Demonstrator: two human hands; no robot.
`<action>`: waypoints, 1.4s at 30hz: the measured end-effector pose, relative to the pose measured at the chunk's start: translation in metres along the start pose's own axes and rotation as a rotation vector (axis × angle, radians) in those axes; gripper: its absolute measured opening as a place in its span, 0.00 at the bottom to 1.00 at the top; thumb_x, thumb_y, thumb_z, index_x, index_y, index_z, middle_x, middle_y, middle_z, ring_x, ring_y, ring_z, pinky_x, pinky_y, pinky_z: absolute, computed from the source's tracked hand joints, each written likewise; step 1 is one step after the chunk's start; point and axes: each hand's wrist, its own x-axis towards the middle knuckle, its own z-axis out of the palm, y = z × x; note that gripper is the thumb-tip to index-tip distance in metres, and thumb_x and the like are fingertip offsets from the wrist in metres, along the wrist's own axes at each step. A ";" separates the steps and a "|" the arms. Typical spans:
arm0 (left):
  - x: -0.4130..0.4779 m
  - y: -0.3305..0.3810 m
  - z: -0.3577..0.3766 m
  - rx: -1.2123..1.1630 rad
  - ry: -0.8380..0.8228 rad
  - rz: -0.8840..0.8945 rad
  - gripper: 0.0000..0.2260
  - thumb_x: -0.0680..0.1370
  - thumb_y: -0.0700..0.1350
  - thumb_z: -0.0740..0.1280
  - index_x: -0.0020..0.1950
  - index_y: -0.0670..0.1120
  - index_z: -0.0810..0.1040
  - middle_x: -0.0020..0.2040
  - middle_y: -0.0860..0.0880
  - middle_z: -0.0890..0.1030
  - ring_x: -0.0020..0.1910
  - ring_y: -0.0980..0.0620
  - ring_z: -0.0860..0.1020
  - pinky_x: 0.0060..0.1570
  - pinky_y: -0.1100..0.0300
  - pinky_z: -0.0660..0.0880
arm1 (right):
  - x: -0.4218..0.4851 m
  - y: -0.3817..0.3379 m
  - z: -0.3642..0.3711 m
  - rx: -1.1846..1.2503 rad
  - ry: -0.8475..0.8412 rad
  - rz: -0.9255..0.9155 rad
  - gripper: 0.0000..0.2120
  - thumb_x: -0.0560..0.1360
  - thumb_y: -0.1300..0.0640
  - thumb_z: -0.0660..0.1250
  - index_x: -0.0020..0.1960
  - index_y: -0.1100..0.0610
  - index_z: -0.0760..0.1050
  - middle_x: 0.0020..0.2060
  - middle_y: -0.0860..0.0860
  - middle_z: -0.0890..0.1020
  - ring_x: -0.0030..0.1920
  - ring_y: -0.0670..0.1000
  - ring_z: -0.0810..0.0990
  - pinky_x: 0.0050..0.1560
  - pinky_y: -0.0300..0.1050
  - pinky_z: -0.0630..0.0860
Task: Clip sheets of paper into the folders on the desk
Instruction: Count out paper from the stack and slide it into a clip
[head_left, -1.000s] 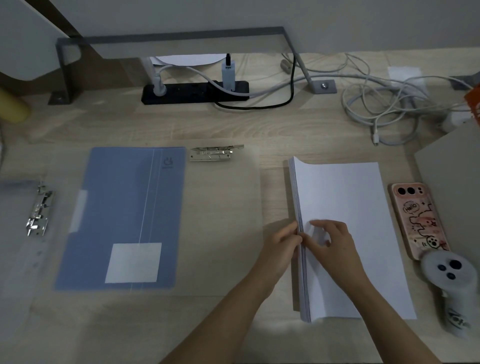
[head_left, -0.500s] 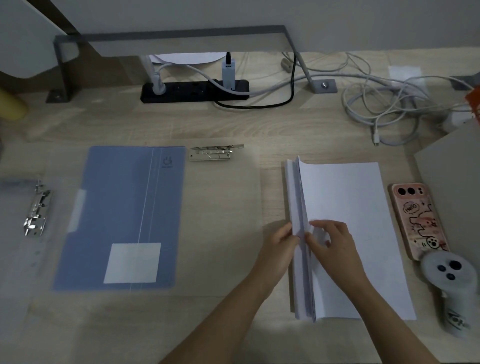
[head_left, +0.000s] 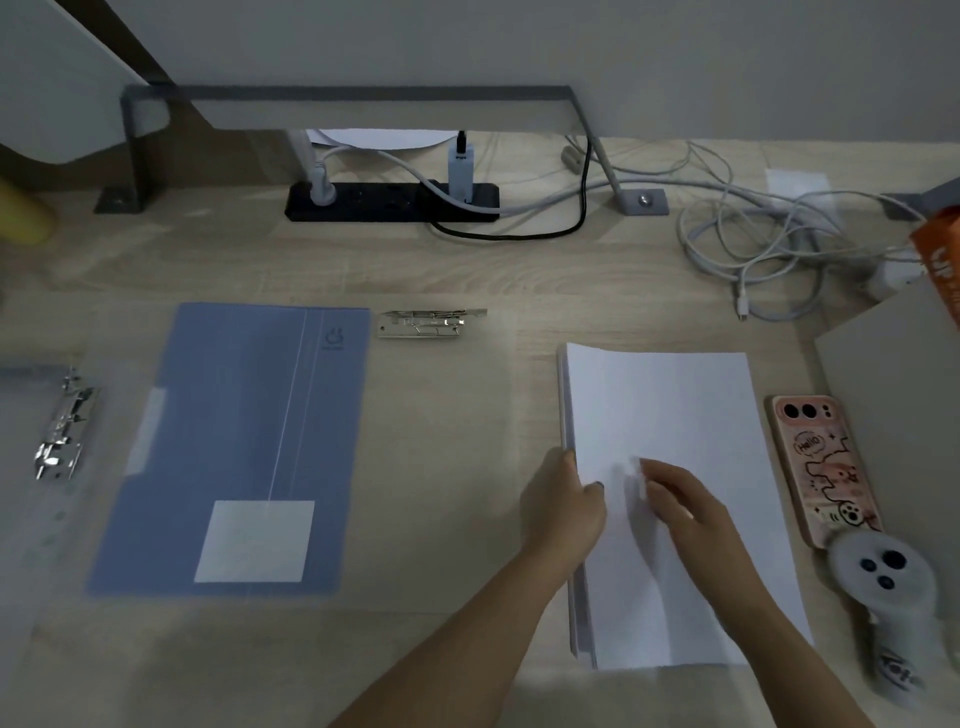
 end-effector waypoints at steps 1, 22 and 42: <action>-0.001 0.000 -0.002 -0.070 -0.036 0.004 0.13 0.76 0.43 0.60 0.60 0.49 0.71 0.56 0.49 0.79 0.51 0.48 0.78 0.51 0.54 0.75 | 0.000 0.001 -0.007 0.012 0.056 0.007 0.16 0.78 0.57 0.58 0.65 0.54 0.70 0.62 0.52 0.74 0.59 0.49 0.72 0.60 0.44 0.67; -0.007 -0.110 -0.185 -0.368 0.222 -0.019 0.15 0.81 0.44 0.56 0.68 0.48 0.65 0.60 0.54 0.69 0.58 0.57 0.68 0.59 0.63 0.61 | 0.003 -0.071 0.111 0.315 -0.103 0.248 0.07 0.76 0.61 0.60 0.44 0.66 0.70 0.34 0.56 0.70 0.36 0.53 0.69 0.37 0.45 0.65; 0.035 -0.119 -0.217 -0.034 0.467 -0.059 0.05 0.78 0.47 0.62 0.45 0.47 0.71 0.42 0.52 0.75 0.41 0.53 0.74 0.33 0.65 0.65 | 0.022 -0.080 0.140 0.228 0.013 0.221 0.06 0.76 0.58 0.61 0.46 0.59 0.76 0.40 0.57 0.78 0.42 0.56 0.75 0.45 0.49 0.71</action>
